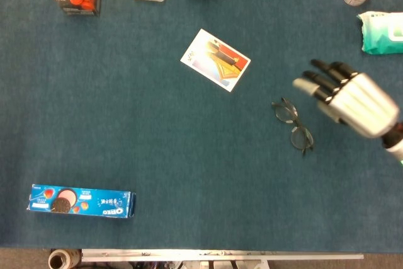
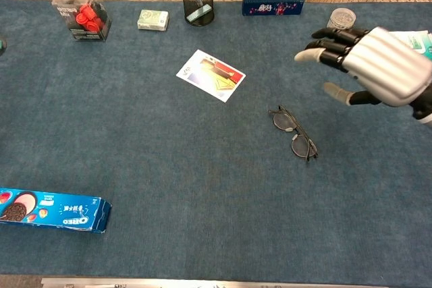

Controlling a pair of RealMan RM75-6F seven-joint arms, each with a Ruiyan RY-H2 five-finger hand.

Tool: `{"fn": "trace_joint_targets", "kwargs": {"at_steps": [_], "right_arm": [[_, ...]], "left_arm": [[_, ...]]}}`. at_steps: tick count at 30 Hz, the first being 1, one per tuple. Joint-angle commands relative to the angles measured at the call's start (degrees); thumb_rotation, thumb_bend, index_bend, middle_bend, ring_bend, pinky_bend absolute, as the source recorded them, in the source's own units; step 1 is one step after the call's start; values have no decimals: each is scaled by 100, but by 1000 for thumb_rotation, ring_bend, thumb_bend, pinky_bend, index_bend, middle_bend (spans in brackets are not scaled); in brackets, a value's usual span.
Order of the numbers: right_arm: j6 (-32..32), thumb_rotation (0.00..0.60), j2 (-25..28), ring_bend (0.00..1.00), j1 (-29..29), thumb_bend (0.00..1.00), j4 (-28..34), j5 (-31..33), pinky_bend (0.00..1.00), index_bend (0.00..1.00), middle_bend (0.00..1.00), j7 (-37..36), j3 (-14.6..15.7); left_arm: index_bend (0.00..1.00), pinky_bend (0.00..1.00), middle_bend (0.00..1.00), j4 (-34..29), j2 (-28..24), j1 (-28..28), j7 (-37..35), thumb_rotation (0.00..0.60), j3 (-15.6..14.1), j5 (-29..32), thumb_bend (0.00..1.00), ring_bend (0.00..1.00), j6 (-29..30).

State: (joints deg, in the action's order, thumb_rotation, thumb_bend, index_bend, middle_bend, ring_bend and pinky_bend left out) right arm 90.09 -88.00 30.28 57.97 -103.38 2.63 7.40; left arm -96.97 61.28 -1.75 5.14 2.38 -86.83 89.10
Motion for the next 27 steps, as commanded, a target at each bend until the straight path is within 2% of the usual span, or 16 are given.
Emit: {"fn": "trace_joint_targets", "kwargs": {"at_steps": [1,5,10,19,27], "right_arm": [[133,600,1280,174,-766,367,1976,903,354,266,319,1643,-309],[225,600,1846,174,-1293,367,3018,1613,354,266,321,2442,-395],[444,600,2115,174,-1768,367,3646,2100,354,266,321,2812,-457],[543,600,2094,174,-2285,367,3548,2598,354,271,321,2487,-651],[479,600,2202,174,-2450,367,3343,2609,354,287,321,1830,-862]], "left_arm": [[494,449,395,6,12,-22,12,600,-5,-1,588,363,-37],[494,449,395,18,37,-53,36,600,-4,6,588,363,-87],[494,449,395,34,54,-81,50,600,1,43,588,363,-146],[494,449,395,101,77,-143,28,600,44,211,587,363,-293],[494,449,395,217,151,-243,62,600,71,450,588,363,-567]]}}
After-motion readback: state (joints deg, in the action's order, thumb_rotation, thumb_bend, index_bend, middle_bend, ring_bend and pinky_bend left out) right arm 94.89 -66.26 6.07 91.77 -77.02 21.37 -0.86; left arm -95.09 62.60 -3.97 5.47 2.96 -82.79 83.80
